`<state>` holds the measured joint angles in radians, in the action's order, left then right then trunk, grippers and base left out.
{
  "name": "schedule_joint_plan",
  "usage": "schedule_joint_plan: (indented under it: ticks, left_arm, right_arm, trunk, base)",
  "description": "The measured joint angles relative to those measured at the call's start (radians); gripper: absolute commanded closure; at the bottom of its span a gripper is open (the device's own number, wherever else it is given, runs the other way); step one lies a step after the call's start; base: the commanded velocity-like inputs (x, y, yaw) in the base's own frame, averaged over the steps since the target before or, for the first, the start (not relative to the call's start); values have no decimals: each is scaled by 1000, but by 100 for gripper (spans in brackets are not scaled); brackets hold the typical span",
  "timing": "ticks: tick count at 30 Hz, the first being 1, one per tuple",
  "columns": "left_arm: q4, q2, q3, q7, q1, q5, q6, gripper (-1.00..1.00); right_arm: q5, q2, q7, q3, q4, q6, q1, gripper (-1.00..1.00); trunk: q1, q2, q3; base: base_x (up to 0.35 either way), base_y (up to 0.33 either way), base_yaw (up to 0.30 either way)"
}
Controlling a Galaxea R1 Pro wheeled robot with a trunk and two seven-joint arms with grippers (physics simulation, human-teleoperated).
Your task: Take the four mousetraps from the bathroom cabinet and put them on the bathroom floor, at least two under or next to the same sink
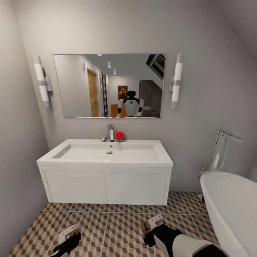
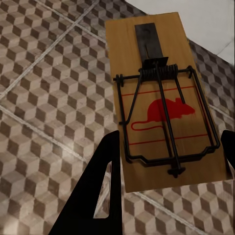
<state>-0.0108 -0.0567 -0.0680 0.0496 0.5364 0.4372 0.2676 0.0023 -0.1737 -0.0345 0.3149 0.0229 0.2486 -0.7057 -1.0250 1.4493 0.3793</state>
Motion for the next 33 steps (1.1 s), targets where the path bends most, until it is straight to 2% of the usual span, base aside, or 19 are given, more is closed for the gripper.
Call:
schedule_joint_plan:
  ticks: [33]
  left_arm:
    - [-3, 3, 2, 0, 0, -7, -10, 100]
  right_arm:
    - [0, 0, 0, -1, 0, -1, 0, 100]
  trunk:
    - [0, 0, 0]
  base:
    - [0, 0, -17]
